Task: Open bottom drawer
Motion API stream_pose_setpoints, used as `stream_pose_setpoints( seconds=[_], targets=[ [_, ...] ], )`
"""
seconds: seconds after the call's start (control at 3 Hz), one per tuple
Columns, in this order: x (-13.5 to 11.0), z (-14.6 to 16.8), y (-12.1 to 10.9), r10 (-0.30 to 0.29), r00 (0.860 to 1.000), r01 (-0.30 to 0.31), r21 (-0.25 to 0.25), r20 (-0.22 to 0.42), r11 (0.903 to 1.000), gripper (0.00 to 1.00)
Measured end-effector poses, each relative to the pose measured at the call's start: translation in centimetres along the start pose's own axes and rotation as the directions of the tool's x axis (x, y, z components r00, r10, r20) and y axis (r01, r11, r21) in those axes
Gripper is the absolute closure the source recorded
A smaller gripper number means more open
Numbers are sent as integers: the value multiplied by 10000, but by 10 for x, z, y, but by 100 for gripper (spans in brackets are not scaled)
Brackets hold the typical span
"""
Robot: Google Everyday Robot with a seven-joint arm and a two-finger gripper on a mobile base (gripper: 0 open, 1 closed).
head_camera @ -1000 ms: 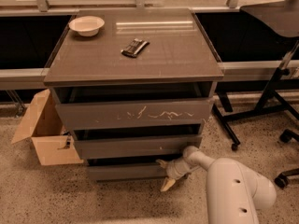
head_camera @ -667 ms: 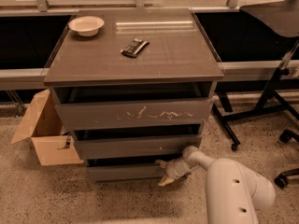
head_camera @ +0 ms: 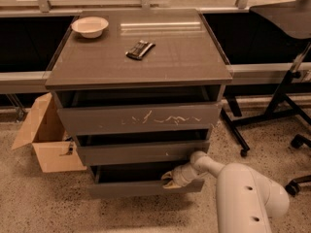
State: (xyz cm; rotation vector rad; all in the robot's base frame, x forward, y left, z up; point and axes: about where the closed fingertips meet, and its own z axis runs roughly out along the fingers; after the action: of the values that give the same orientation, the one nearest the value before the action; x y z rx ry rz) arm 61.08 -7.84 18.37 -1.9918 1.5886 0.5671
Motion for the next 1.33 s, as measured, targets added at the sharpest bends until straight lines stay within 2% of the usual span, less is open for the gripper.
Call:
stream_pose_setpoints(
  seconds=[0.33,0.67,1.0,1.33],
  targets=[
    [-4,-5,-1,0,10000,0,0,0,10000,100],
    [-4,-5,-1,-1,10000,1,0,0,10000,82],
    [-4,-5,-1,-1,10000,1,-1,1,10000,51],
    [-4,-5,-1,-1,10000,1,-2,1,10000,26]
  ],
)
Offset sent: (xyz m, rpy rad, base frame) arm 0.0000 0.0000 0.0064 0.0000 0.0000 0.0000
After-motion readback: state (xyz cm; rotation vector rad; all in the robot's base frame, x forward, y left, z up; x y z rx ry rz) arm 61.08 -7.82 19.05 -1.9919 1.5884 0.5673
